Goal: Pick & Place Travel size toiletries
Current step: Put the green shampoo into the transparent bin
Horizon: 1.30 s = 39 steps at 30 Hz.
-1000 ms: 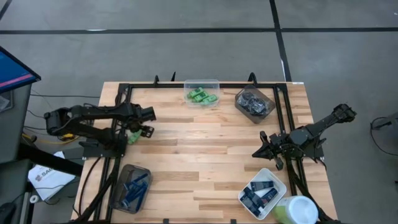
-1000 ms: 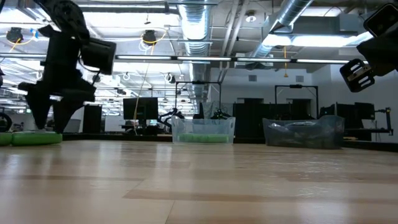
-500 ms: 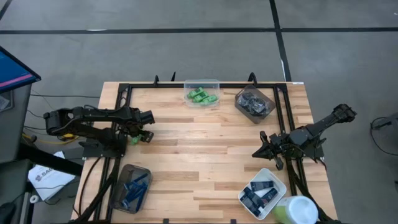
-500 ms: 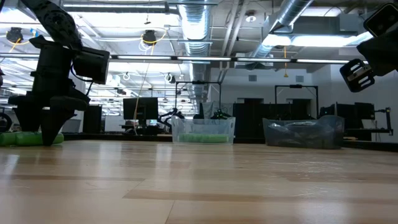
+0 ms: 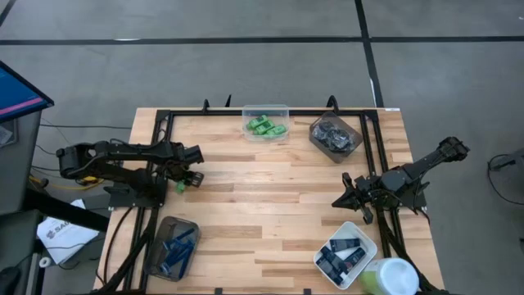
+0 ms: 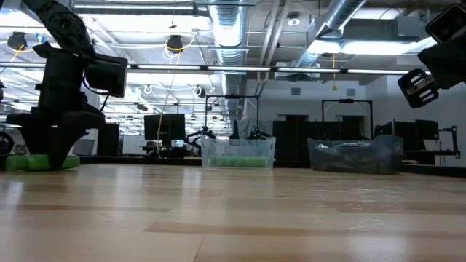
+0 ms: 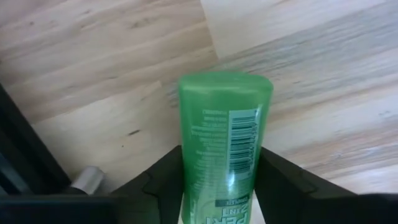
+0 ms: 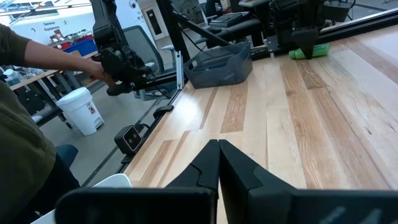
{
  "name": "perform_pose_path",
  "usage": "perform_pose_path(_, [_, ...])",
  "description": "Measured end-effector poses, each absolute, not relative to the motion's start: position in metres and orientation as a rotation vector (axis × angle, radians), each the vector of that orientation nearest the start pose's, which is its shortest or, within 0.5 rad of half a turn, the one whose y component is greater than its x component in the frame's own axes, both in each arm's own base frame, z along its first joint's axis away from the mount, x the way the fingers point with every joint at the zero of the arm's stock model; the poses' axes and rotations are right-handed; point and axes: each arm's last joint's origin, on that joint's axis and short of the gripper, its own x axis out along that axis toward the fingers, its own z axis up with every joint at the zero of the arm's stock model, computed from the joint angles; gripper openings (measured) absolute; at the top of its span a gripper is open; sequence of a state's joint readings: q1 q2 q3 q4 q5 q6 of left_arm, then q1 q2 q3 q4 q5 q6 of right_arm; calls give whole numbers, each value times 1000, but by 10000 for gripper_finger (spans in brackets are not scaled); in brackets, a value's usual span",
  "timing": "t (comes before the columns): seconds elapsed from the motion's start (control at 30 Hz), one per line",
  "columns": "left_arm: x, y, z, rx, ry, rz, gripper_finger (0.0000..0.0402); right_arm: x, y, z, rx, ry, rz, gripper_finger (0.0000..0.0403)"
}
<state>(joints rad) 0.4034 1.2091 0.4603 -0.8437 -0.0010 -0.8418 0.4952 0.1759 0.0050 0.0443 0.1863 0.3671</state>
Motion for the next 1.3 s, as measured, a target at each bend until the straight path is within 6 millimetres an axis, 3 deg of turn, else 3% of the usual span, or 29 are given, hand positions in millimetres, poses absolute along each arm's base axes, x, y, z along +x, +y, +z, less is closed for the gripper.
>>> perform_pose_path(0.17, [139, 59, 135, -982, 1332, 966, 156, 97, 46, 155, 321, 175, 283, 0])
perform_pose_path(0.37, [162, 69, 156, -987, 1168, 911, 162, 97, 46, 155, 322, 174, 283, 0])
perform_pose_path(0.5, [185, 79, 176, -995, 956, 852, 154, 97, 46, 155, 321, 175, 283, 0])
perform_pose_path(0.67, [214, 97, 209, -951, 573, 781, 158, 97, 46, 155, 321, 174, 283, 0])
perform_pose_path(0.83, [230, 121, 238, -874, 297, 763, 155, 97, 46, 155, 321, 175, 283, 0])
perform_pose_path(0.97, [246, 141, 251, -815, 258, 767, 154, 97, 46, 155, 321, 175, 282, 0])
perform_pose_path(1.13, [284, 168, 260, -710, 257, 725, 162, 97, 46, 155, 321, 175, 283, 0])
perform_pose_path(1.3, [326, 192, 251, -654, 316, 672, 160, 97, 46, 155, 321, 175, 284, 0])
